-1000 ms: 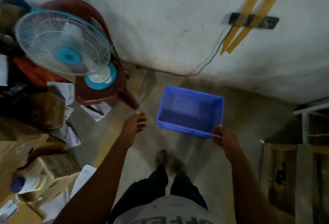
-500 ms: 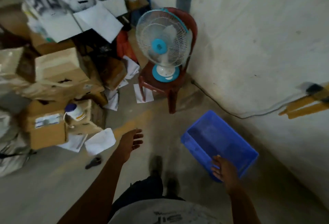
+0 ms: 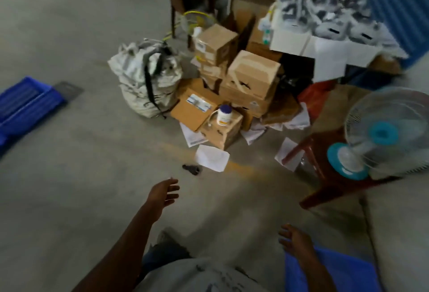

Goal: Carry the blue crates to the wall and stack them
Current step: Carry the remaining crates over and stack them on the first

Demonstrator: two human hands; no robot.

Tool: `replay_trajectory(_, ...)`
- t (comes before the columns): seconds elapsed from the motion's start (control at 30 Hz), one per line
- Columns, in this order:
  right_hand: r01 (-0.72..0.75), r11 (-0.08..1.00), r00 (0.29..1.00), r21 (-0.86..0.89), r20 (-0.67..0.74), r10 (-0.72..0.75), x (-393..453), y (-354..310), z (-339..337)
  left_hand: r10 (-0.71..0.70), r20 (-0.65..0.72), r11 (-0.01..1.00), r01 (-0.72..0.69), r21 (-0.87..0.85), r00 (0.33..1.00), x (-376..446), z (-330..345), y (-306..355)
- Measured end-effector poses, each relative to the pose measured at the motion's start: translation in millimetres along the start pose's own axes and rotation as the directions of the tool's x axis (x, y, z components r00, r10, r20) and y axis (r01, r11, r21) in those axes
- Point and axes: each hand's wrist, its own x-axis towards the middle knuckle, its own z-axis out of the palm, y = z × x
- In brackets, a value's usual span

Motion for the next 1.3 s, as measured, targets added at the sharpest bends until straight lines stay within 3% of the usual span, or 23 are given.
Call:
replay_trajectory(0.07,0.017,0.997,0.999,-0.070,0.029,-0.015,3,-20,26,-0.008,-0.035,0.999,0.007,-0.035,0.999,1,-34,-3)
replay_trajectory(0.3,0.142,0.938,0.979,-0.317,0.182,-0.086,0,-104,237,-0.081,-0.300,0.960,-0.007,-0.281,0.950,8,-230,7)
replay_trajectory(0.43,0.112,0.900,0.936,-0.422,0.348,0.047,-30,-144,354,-0.100,-0.423,0.904,-0.095,-0.416,0.900,2,-318,12)
replay_trajectory(0.57,0.163,0.861,0.891,-0.481,0.446,0.081,-47,-177,460,-0.158,-0.492,0.851,-0.135,-0.508,0.856,6,-381,10)
replay_trajectory(0.73,0.338,0.709,0.877,-0.619,0.481,0.002,-50,-206,579,-0.253,-0.519,0.776,-0.150,-0.613,0.816,26,-438,11)
replay_trajectory(0.9,0.364,0.653,0.862,-0.664,0.506,0.034,-39,-244,700,-0.339,-0.545,0.726,-0.155,-0.670,0.767,56,-505,30)
replay_trajectory(1.07,0.439,0.548,0.838,-0.712,0.545,0.037,-48,-294,814,-0.413,-0.611,0.685,-0.212,-0.697,0.675,84,-567,59)
replay_trajectory(1.3,0.514,0.450,0.815,-0.730,0.580,0.010,-64,-343,974,-0.473,-0.599,0.563,-0.302,-0.770,0.646,136,-628,112)
